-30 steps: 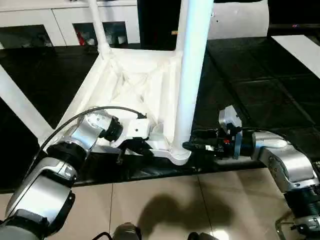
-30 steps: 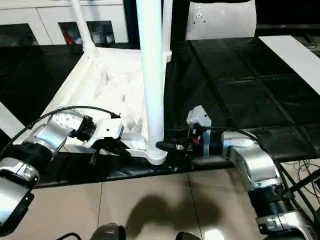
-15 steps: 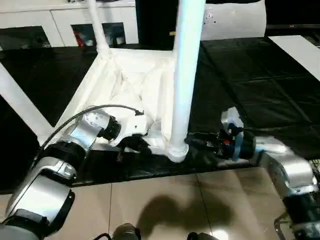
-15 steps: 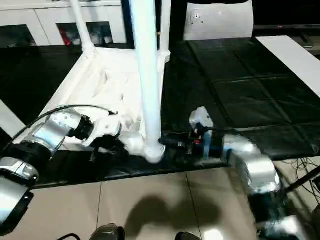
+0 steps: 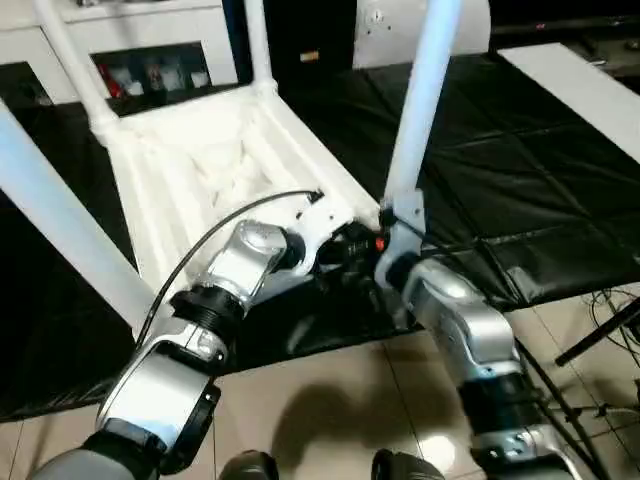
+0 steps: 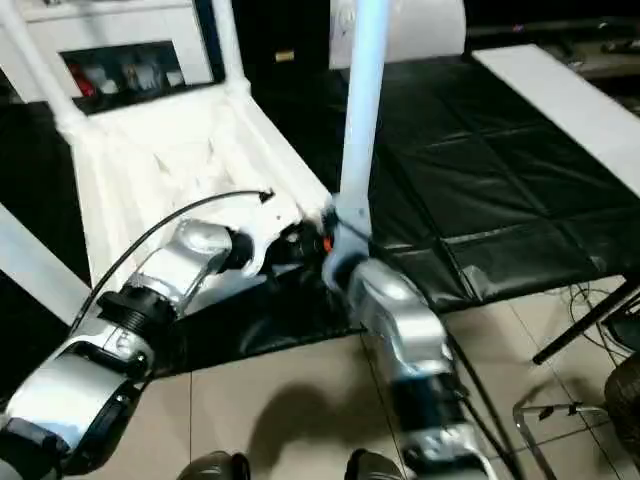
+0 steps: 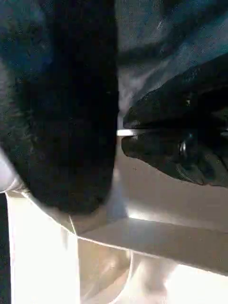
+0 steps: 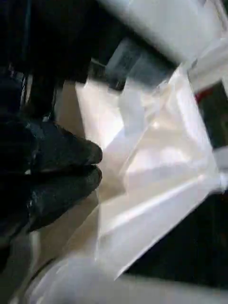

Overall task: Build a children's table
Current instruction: Rotate leg to tighten

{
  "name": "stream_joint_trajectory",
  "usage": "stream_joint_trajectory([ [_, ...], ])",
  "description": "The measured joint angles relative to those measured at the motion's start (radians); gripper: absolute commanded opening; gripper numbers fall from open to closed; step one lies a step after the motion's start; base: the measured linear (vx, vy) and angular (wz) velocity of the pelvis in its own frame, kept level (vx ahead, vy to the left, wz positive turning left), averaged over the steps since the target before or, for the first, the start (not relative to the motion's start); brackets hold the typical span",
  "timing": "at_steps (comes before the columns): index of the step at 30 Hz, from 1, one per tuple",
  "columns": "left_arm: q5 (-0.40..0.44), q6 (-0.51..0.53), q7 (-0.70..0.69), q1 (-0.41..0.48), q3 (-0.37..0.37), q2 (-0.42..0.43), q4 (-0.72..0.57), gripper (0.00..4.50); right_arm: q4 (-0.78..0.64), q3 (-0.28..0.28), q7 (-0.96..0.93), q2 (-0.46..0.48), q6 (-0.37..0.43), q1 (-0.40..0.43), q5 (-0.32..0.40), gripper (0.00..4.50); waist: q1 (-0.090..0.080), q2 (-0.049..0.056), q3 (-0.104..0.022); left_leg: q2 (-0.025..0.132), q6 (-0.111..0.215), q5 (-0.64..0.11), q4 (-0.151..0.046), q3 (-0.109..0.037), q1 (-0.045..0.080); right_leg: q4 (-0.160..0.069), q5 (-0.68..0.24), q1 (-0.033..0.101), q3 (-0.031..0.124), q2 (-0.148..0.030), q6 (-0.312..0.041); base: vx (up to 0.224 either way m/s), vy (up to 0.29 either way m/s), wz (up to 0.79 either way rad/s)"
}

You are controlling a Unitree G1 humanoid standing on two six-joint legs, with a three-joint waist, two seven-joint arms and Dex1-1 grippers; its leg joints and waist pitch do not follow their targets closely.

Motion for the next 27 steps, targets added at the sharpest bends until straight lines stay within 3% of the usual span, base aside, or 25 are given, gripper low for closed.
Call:
stream_joint_trajectory([
  [5,0.002,-0.051,-0.048,0.007,-0.017,0.039,-0.016,0.00,-0.027,-0.011,0.021,-0.028,-0.051,0.031,-0.005,0.88,0.002,0.000,0.000,0.001,0.005,0.003,-0.005,0.001,-0.006,0.001,-0.002,-0.011,-0.001,0.001,0.000,0.000,0.000,0.00],
  [8,0.000,-0.127,-0.138,0.024,-0.040,0.108,-0.019,0.00,-0.093,-0.007,0.132,-0.135,-0.069,0.096,0.023,1.22,0.006,0.000,0.000,0.001,0.005,0.003,-0.005,0.001,-0.007,0.001,-0.002,-0.010,-0.001,0.001,0.000,0.000,0.000,0.00],
  [11,0.002,-0.158,-0.190,0.026,-0.050,0.146,-0.018,0.00,-0.134,-0.008,0.210,-0.178,-0.070,0.129,0.036,1.39,0.008,0.000,0.001,0.001,0.004,0.003,-0.003,0.001,-0.006,0.001,-0.001,-0.010,-0.001,0.001,0.000,0.000,0.000,0.00],
  [16,0.001,-0.239,-0.309,0.040,-0.070,0.211,-0.015,0.00,-0.210,-0.037,0.363,-0.322,-0.082,0.178,0.076,1.93,0.015,-0.001,0.001,0.001,0.003,0.002,0.000,0.002,-0.006,0.001,-0.001,-0.007,0.001,0.000,0.000,0.000,0.000,0.00],
  [21,-0.001,-0.303,-0.426,0.041,-0.092,0.258,-0.009,0.00,-0.247,-0.027,0.535,-0.428,-0.078,0.209,0.128,2.21,0.033,-0.001,0.001,0.001,0.003,0.002,0.001,0.002,-0.005,0.003,-0.001,-0.007,0.001,0.000,0.000,0.000,0.000,0.00],
  [22,-0.001,-0.316,-0.447,0.041,-0.099,0.263,-0.008,0.00,-0.251,-0.030,0.558,-0.445,-0.074,0.209,0.139,2.44,0.038,-0.001,0.001,0.001,0.003,0.002,0.001,0.002,-0.005,0.003,-0.001,-0.007,0.001,0.000,0.000,0.000,0.000,0.00],
  [26,-0.005,-0.370,-0.564,0.042,-0.126,0.298,-0.007,0.00,-0.264,-0.012,0.666,-0.506,-0.046,0.196,0.167,2.55,0.053,-0.001,0.000,0.001,0.003,0.002,0.004,0.002,-0.005,0.006,-0.001,-0.007,0.001,0.000,0.000,0.000,0.000,0.00],
  [27,-0.007,-0.382,-0.590,0.042,-0.129,0.302,-0.008,0.00,-0.264,-0.008,0.683,-0.515,-0.045,0.192,0.167,2.79,0.061,-0.001,0.000,0.001,0.003,0.002,0.005,0.002,-0.004,0.007,-0.001,-0.007,0.001,-0.001,0.000,0.000,0.000,0.00],
])
